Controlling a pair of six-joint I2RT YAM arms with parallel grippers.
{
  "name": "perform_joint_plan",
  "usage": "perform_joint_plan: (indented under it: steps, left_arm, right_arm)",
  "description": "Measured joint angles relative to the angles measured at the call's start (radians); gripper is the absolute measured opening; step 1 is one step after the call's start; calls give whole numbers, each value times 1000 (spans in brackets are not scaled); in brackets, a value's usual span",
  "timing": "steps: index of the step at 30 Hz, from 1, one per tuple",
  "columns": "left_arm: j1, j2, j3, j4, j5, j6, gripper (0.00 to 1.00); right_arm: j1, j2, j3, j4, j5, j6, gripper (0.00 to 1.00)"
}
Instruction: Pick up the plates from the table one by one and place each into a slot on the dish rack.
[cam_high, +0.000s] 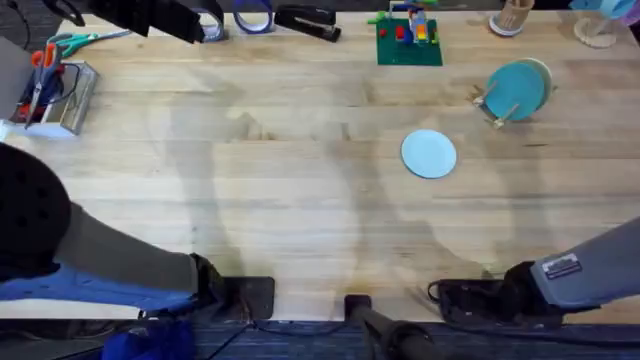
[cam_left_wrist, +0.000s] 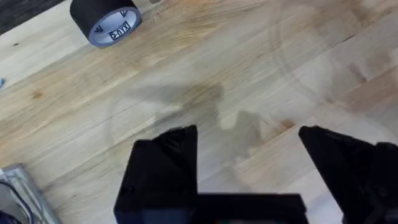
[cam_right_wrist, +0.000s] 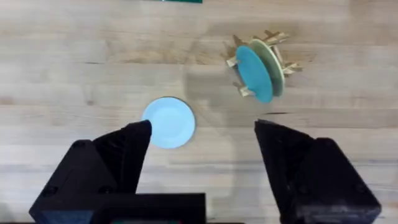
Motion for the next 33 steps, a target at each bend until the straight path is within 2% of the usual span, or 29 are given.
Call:
perform_joint_plan:
  steps: [7, 20, 26, 30, 33]
  left_arm:
    - [0, 0, 0, 0, 0, 0, 994]
    - [0, 0, 0, 0, 0, 0, 993]
    - [0, 0, 0, 17, 1, 0, 993]
    - [0, 0, 0, -22, 7, -3, 993]
    - [-3, 0, 0, -12, 3, -54, 993]
  right_arm:
    - [11, -34, 0, 0, -29, 46, 996]
    - [11, -51, -1, 0, -39, 11, 996]
    - [11, -141, -1, 0, -39, 1, 995]
    - [11, -217, -1, 0, -39, 0, 996]
    - [11, -260, -1, 0, -34, -3, 996]
